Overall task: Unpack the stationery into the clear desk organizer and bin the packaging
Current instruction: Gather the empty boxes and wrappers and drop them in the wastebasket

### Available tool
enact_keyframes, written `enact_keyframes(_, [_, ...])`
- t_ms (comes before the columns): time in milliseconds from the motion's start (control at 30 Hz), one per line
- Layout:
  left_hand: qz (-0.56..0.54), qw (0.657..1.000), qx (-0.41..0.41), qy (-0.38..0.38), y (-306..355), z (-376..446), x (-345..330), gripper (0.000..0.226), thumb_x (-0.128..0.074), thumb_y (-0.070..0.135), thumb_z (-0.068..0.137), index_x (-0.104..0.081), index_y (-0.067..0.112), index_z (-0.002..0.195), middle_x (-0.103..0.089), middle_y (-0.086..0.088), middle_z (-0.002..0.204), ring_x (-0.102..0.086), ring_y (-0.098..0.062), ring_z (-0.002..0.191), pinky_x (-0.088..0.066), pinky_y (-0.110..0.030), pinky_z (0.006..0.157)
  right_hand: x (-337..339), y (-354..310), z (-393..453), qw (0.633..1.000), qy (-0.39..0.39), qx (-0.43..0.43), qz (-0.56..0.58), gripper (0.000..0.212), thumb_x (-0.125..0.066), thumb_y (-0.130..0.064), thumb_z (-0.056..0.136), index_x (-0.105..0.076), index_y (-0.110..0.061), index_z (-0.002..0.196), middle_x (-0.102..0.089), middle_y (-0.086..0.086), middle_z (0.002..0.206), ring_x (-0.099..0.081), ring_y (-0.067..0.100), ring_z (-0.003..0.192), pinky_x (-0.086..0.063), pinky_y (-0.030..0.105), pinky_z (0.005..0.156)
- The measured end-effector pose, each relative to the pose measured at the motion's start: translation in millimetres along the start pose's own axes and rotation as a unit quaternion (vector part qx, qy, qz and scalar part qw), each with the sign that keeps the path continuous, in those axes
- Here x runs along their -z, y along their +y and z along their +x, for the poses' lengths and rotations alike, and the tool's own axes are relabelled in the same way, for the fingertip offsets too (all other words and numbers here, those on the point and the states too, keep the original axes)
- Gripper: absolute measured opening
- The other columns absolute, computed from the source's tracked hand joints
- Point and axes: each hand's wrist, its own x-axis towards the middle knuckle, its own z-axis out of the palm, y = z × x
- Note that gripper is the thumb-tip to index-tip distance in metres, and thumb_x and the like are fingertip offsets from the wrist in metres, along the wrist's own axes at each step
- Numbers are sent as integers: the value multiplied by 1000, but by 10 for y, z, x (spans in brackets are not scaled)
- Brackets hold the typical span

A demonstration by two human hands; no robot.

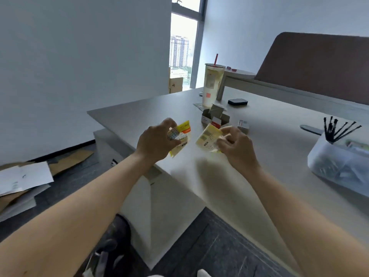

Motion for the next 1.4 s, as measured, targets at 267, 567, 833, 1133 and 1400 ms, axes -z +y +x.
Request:
enact_keyframes(267, [5,991,123,60,-1115,-802,957,39,-68,21,78,-50,8,110,-67,-13,102,-63,-29,85,-45,-32,69,-1157,-903,-237,988,-107,52,95,22,-55,-12,83,-60,-12,104,-62,6,84,-62,27,82,-51,36,79])
enact_keyframes(567, [26,952,306,6,-2656,-1641,920,40,-66,21,80,-48,13,114,-66,-9,105,-62,-27,88,-47,-34,73,-2838,-812,-781,948,-309,15,70,23,-56,-19,85,-58,-13,107,-60,0,91,-52,11,77,-40,15,62])
enact_keyframes(833, [25,893,431,-129,-3640,-1686,-156,37,-59,28,85,-43,14,116,-62,-12,109,-59,-31,94,-49,-39,74,-3991,32,-923,911,-409,-43,-21,26,-54,-16,86,-57,-7,110,-63,10,110,-50,14,87,-28,18,60])
enact_keyframes(1133, [-2,837,478,-266,-4286,-1622,-960,67,-61,36,82,-31,9,135,-50,-15,131,-50,-32,116,-44,-41,92,-4806,720,-1061,834,-544,-58,-78,55,-60,-17,84,-38,-13,134,-37,7,144,-33,20,133,-26,23,103])
enact_keyframes(1400, [118,839,374,-378,-4343,-1692,-771,46,-50,34,89,-45,5,125,-50,-14,128,-49,-31,116,-44,-44,95,-4726,706,-1024,790,-583,41,-182,52,-49,-24,91,-31,-15,138,-22,6,152,-18,21,140,-20,34,113])
